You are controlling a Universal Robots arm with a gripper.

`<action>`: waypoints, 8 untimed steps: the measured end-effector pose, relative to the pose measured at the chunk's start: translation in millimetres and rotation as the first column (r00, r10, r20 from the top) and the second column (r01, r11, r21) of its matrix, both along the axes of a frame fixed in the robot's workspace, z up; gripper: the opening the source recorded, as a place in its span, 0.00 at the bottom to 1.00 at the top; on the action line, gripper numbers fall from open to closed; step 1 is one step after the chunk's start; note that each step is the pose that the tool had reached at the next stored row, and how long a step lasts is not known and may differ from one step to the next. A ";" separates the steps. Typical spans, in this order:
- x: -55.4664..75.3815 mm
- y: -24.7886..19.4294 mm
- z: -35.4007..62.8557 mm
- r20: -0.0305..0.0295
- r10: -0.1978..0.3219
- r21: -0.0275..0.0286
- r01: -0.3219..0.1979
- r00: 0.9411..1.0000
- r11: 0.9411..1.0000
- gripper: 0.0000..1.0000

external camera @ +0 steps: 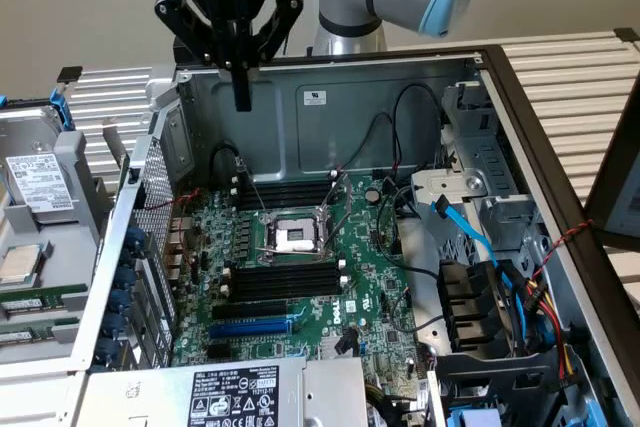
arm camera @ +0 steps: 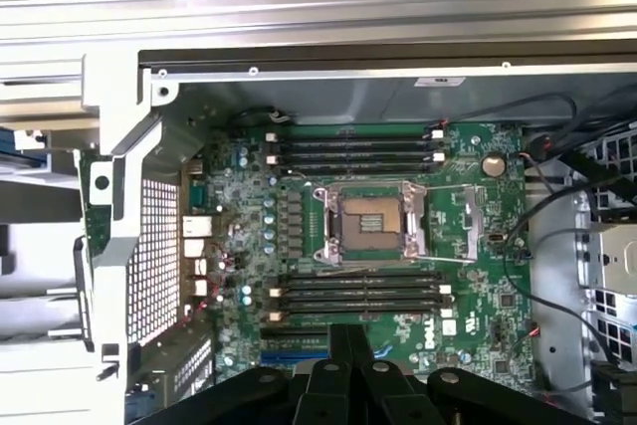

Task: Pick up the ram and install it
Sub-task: 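Reach for the ram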

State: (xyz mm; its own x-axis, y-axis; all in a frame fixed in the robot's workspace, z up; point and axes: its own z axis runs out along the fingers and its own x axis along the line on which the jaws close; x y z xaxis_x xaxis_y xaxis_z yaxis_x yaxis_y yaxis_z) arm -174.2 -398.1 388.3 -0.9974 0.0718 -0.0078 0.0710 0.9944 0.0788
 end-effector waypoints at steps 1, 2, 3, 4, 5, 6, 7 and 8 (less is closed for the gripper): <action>-4.6 0.1 -0.9 0.000 0.000 0.000 0.000 1.000 1.000 0.11; -8.9 0.1 -1.8 0.000 0.000 0.000 0.000 1.000 1.000 0.11; -13.8 0.3 -2.9 0.000 0.000 0.000 0.000 1.000 1.000 0.11; -18.2 0.4 -4.1 0.000 0.000 0.000 0.000 1.000 1.000 0.11; -22.7 0.5 -5.4 0.000 0.000 0.000 0.000 1.000 1.000 0.11; -27.2 0.7 -6.9 0.000 0.000 0.000 0.000 1.000 1.000 0.11; -31.7 0.9 -8.4 0.000 0.000 0.000 0.000 1.000 1.000 0.11; -36.2 1.2 -10.0 0.000 0.000 0.000 0.000 1.000 1.000 0.11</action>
